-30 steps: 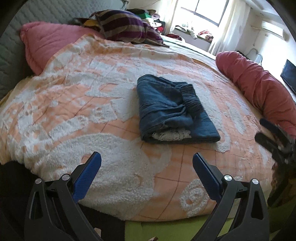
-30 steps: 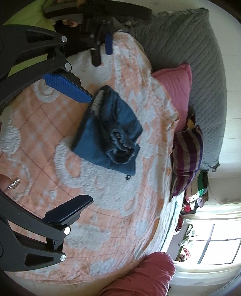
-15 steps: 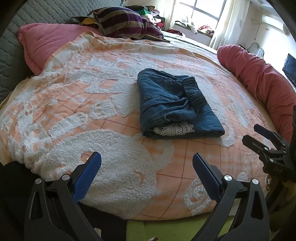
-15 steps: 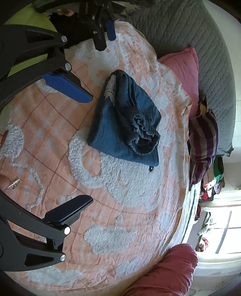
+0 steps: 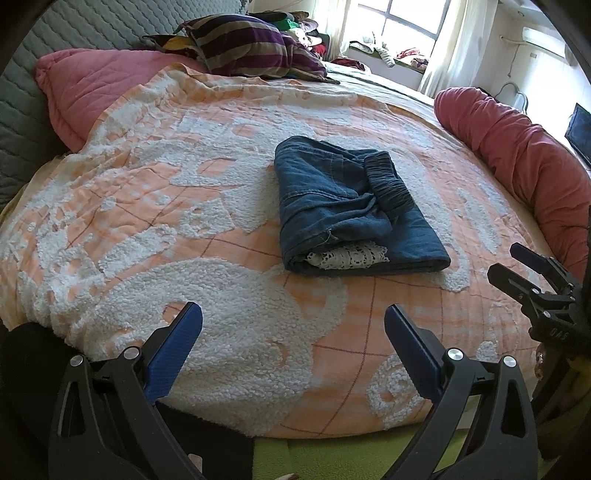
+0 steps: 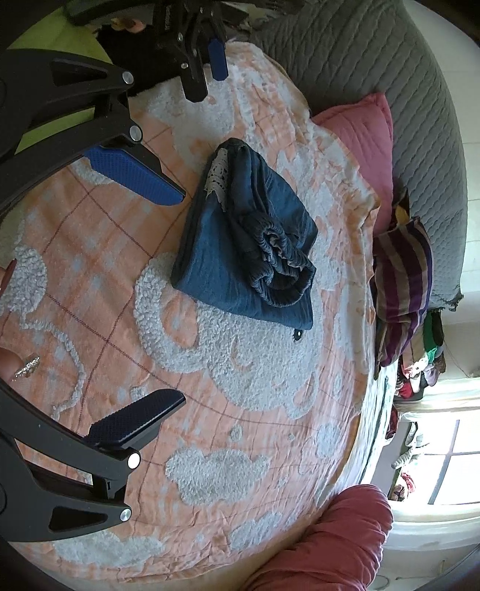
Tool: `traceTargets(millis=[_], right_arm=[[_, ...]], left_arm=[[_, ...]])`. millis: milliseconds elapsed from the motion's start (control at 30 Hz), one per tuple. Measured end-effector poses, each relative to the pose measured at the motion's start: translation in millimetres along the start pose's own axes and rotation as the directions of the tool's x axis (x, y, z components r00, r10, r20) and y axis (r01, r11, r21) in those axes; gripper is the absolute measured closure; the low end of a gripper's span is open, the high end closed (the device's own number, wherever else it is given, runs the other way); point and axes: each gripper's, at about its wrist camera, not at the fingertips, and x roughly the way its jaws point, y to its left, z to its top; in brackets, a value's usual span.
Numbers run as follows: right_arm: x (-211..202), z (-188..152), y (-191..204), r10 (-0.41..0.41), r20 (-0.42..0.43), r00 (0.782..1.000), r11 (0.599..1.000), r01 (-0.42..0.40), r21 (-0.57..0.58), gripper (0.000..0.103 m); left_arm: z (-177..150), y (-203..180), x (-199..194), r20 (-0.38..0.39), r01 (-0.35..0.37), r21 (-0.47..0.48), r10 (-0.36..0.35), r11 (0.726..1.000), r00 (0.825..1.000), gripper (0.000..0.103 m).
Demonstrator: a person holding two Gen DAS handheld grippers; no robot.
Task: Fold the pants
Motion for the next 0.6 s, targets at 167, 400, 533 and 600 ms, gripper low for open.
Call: traceTargets(millis=[167,400,533,600], right_arm=[[-0.7,0.5,1.1,0.001,-0.002,1.000,1.000,-0.001,-0.004,0.009],[-0.6,-0.2,3.5,0.001,-0.003,1.000,1.000,-0.001,-0.006,0.009],[-0.6,-0.7,3.9,0.002,-0.005,1.000,1.000,-0.002,-0.005,0.009],[-0.6,-0.7,4.1,0.002,-0.004,1.000,1.000,-0.002,-0.005,0.009]], left_arm=[[0.3,1.4,-1.0,0.002,-0.003,0.000,0.003,1.000,1.000,0.005],[0.0,0.5,-1.0,0.003,-0.001,0.002,0.001,1.000,1.000,0.005],[-0.3,0.9,-2.2,0.005,0.003,0.006,-0.003,1.000,1.000,0.005],[-0.4,0.1,-2.0,0.006,0.004,0.008,-0.004,1.000,1.000,0.005]])
